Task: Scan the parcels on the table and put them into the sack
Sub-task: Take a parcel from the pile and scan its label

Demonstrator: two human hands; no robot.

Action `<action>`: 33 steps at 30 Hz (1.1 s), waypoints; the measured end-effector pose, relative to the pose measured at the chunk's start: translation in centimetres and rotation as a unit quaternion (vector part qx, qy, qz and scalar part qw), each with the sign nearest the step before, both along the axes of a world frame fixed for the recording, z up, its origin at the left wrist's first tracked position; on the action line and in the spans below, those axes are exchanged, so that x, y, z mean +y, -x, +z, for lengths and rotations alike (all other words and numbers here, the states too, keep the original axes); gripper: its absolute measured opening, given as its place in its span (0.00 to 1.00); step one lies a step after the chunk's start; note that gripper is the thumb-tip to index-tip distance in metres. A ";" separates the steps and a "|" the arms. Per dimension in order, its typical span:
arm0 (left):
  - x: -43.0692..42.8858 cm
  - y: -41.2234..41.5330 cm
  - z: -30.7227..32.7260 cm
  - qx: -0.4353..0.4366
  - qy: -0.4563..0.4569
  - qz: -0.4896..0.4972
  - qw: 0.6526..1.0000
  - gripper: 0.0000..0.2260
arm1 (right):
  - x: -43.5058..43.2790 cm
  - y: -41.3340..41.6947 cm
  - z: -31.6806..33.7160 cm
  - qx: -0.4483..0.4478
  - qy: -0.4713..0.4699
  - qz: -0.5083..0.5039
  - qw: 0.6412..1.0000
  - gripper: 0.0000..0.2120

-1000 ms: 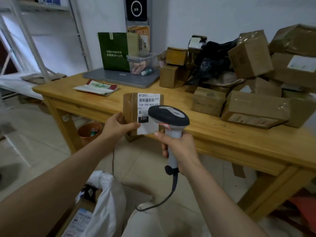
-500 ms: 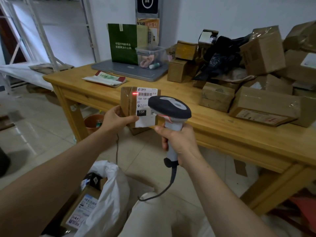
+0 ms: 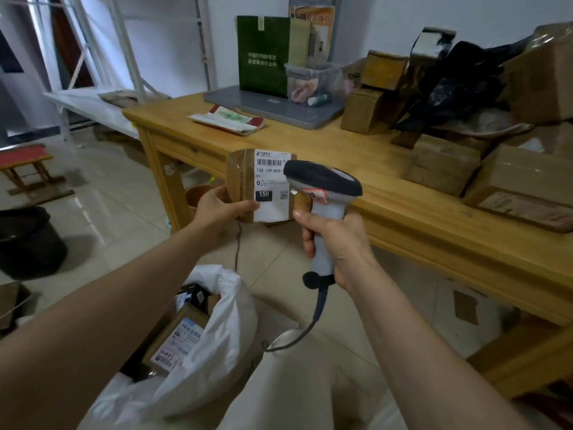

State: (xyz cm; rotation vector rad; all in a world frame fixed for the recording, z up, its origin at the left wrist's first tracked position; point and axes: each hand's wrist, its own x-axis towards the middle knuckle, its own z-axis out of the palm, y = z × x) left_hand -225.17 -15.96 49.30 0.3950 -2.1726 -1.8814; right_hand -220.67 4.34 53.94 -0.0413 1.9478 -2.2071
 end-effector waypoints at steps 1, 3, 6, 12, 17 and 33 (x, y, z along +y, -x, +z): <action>-0.7 -0.3 -0.5 -0.011 0.000 0.012 1.000 0.17 | -0.4 0.0 -0.3 -0.008 0.002 0.007 1.000 0.06; -2.6 -1.1 -2.0 -0.041 0.000 0.047 0.998 0.19 | -1.2 -0.2 -1.2 -0.028 0.005 0.024 0.999 0.06; -5.9 -2.7 -5.2 -0.113 -0.036 0.128 0.985 0.21 | -2.7 -0.6 -3.1 -0.089 0.006 0.049 0.995 0.06; -10.4 -6.7 -12.5 -0.247 -0.096 0.244 0.933 0.17 | -5.5 -1.1 -7.3 -0.202 -0.010 0.091 0.975 0.06; -13.5 -9.5 -17.9 -0.285 -0.102 0.293 0.907 0.11 | -7.5 -0.3 -9.7 -0.231 -0.044 0.102 0.967 0.06; -17.9 -12.7 -29.3 -0.439 0.062 0.344 0.828 0.41 | -16.7 1.5 -17.8 -0.322 -0.121 0.193 0.919 0.07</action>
